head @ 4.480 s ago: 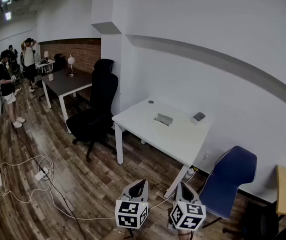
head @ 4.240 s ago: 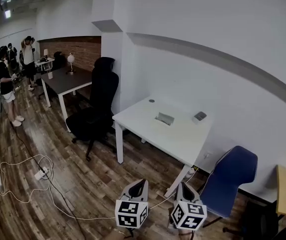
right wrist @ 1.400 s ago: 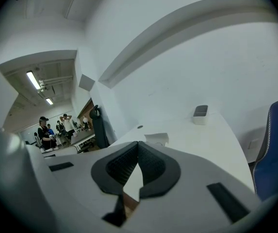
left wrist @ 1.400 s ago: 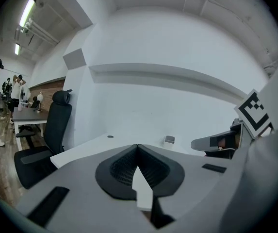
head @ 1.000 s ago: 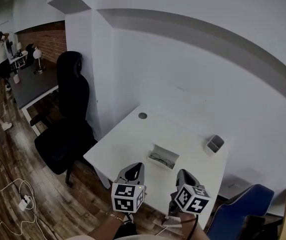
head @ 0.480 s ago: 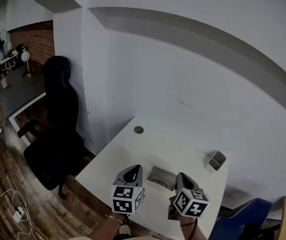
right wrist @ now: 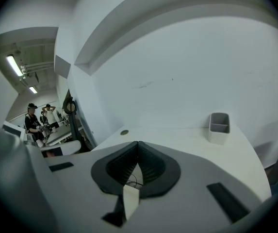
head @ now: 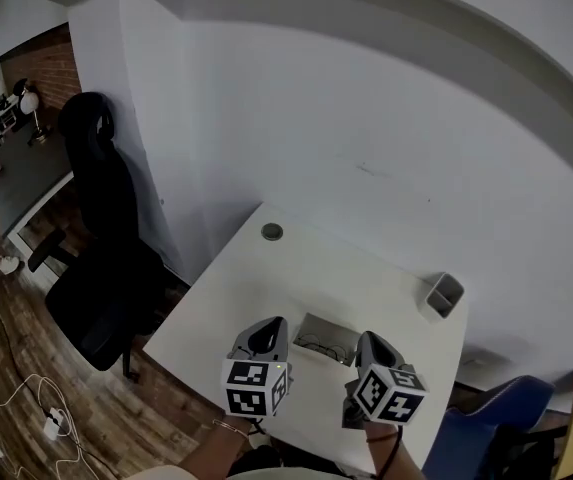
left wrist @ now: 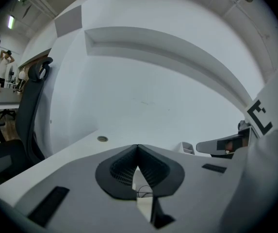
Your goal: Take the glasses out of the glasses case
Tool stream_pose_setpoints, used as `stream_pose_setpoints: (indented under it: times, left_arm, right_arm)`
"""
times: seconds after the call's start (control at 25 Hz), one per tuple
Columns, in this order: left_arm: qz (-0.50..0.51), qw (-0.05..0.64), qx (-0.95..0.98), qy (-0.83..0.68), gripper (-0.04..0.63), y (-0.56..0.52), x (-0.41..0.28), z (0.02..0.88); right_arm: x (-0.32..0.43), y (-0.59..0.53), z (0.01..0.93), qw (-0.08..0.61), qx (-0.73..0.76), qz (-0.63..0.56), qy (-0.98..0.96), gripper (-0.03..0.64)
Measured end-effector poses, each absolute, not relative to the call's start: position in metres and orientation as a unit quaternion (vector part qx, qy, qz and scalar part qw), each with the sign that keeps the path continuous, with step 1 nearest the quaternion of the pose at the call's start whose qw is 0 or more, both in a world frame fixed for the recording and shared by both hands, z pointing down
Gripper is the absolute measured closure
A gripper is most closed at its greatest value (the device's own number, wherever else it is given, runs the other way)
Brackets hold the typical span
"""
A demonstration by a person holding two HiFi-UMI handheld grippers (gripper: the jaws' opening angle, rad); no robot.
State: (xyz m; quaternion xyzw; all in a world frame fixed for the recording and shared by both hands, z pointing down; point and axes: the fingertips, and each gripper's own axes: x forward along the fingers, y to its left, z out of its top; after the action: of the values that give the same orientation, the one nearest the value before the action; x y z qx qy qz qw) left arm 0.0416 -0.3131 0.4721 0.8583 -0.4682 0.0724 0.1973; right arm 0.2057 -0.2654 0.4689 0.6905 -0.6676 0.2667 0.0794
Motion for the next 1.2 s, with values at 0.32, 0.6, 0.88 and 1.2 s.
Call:
stream_pose_setpoints:
  times: [0.32,0.6,0.88,1.2]
  left_arm:
    - [0.088,0.208,0.845,-0.485,0.588,-0.306,0.033,0.485]
    - [0.097,0.219,0.832,-0.5,0.588,-0.293,0.025,0.501]
    - [0.113,0.233,0.813,-0.521,0.588,-0.287,0.01,0.526]
    - [0.136,0.254,0.797,-0.531,0.588,-0.271,0.006,0.559]
  right_arm:
    - [0.198,-0.268,0.482,0.097,0.67,0.28,-0.681,0.584]
    - [0.198,-0.263,0.495,0.114,0.654,0.287,-0.691,0.584]
    - [0.192,-0.259,0.523,0.191,0.601,0.29,-0.72,0.583]
    - [0.177,-0.262,0.563,0.286,0.518,0.274,-0.758,0.581]
